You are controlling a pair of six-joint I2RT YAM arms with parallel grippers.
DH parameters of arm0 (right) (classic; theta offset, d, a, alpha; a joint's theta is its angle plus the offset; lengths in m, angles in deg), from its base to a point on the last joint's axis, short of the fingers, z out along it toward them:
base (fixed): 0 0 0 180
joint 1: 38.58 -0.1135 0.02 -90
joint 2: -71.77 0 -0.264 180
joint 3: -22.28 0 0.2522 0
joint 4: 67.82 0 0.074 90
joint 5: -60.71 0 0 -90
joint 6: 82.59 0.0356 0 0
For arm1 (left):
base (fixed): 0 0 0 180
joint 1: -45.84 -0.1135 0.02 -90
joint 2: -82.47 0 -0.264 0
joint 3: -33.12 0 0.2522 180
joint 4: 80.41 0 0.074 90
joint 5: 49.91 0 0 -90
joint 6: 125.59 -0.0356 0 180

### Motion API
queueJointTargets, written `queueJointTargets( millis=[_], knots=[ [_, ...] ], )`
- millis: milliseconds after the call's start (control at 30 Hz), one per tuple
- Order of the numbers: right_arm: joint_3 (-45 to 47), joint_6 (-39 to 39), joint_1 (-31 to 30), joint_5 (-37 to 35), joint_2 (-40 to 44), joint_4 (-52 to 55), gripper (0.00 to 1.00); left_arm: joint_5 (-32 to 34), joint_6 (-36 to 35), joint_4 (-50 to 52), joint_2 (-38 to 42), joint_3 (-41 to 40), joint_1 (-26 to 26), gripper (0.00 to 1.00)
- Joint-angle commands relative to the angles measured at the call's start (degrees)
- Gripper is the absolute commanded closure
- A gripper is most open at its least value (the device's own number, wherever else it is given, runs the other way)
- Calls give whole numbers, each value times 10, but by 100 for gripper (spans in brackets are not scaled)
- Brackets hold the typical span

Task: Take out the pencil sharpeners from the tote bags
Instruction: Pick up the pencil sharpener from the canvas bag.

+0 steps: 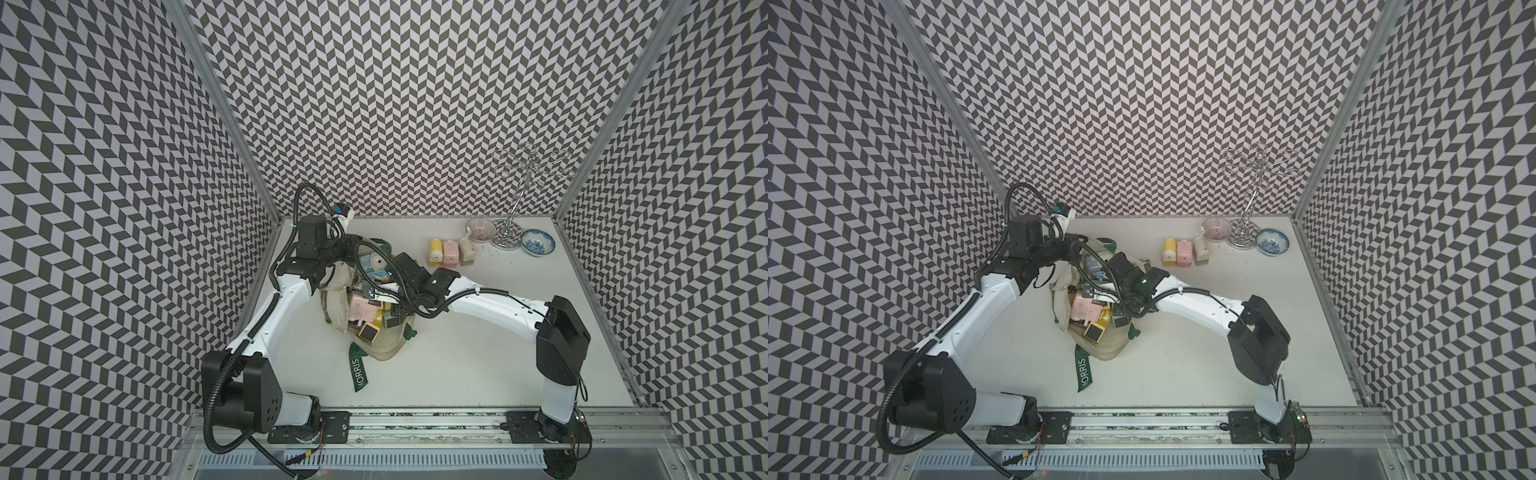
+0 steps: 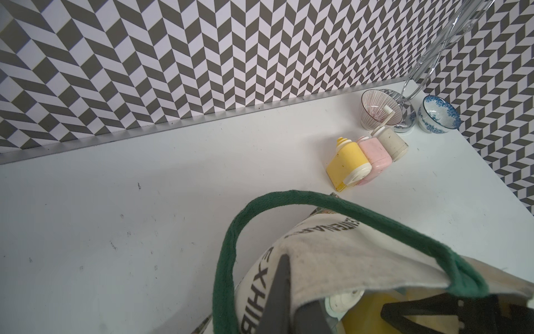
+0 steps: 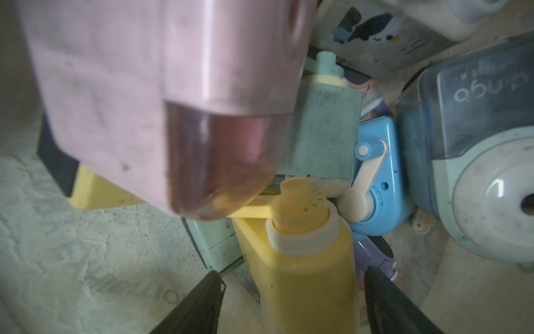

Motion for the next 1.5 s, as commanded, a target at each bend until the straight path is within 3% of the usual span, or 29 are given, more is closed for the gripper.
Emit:
queueJointTargets(
  millis=[0, 200, 533, 733, 1067, 1300, 1467],
  knots=[
    [-12, -5, 8, -31, -20, -2, 22, -4, 4, -91, 33, 21, -7, 100],
    [-14, -13, 11, 22, -47, 26, 24, -4, 4, -90, 33, 21, -7, 100],
    [4, 0, 10, 111, -2, 46, 38, -4, 3, -90, 33, 21, -7, 100],
    [-1, 18, 9, 140, 3, 75, 38, -3, 4, -89, 33, 22, -7, 100],
    [-12, 16, 9, 148, -17, 80, 35, -3, 4, -89, 31, 22, -7, 100],
    [4, 23, 10, 85, -32, 33, 38, -2, 5, -89, 30, 22, -7, 100],
    [16, 27, 10, 62, -30, 16, 32, 0, 5, -86, 29, 23, -7, 100]
  ],
)
